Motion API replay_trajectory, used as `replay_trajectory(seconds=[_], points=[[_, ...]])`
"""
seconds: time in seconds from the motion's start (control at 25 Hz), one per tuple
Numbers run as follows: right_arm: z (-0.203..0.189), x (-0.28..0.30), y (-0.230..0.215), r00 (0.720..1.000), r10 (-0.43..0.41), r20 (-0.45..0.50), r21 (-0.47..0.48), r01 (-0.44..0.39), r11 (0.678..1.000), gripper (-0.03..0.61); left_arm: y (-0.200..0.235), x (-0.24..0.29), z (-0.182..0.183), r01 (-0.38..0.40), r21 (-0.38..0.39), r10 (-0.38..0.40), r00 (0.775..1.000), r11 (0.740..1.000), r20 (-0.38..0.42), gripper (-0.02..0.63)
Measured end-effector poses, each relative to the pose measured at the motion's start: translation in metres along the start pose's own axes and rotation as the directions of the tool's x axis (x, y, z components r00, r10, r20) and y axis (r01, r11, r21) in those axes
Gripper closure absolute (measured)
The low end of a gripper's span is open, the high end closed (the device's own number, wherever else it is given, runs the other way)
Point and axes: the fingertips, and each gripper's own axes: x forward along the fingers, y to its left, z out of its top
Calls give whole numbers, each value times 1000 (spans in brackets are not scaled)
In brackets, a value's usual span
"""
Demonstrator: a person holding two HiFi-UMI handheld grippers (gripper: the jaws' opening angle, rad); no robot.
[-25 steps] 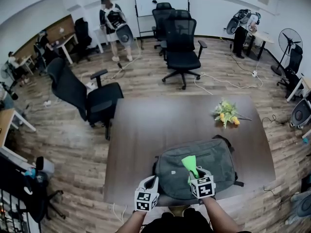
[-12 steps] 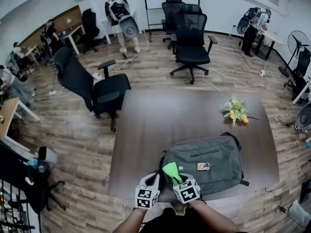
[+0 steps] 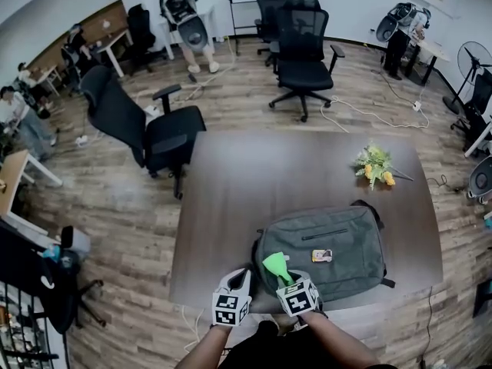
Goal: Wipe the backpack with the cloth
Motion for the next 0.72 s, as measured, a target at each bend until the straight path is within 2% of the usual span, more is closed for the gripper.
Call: replay_trajectory(seconds=[0.24, 0.48, 0.72], points=[[-21, -14, -31, 998, -55, -31, -18, 55, 998, 480, -14, 7, 7, 15, 14, -15, 1000, 1000, -1, 594], [-39, -30, -66, 992, -114, -48, 47, 116, 992, 480, -29, 11, 8, 27, 26, -27, 1000, 999, -5, 594], [-45, -41, -98, 984, -177, -23, 31, 178, 984, 480, -53, 19, 5, 61, 44, -60, 998, 997, -14, 594]])
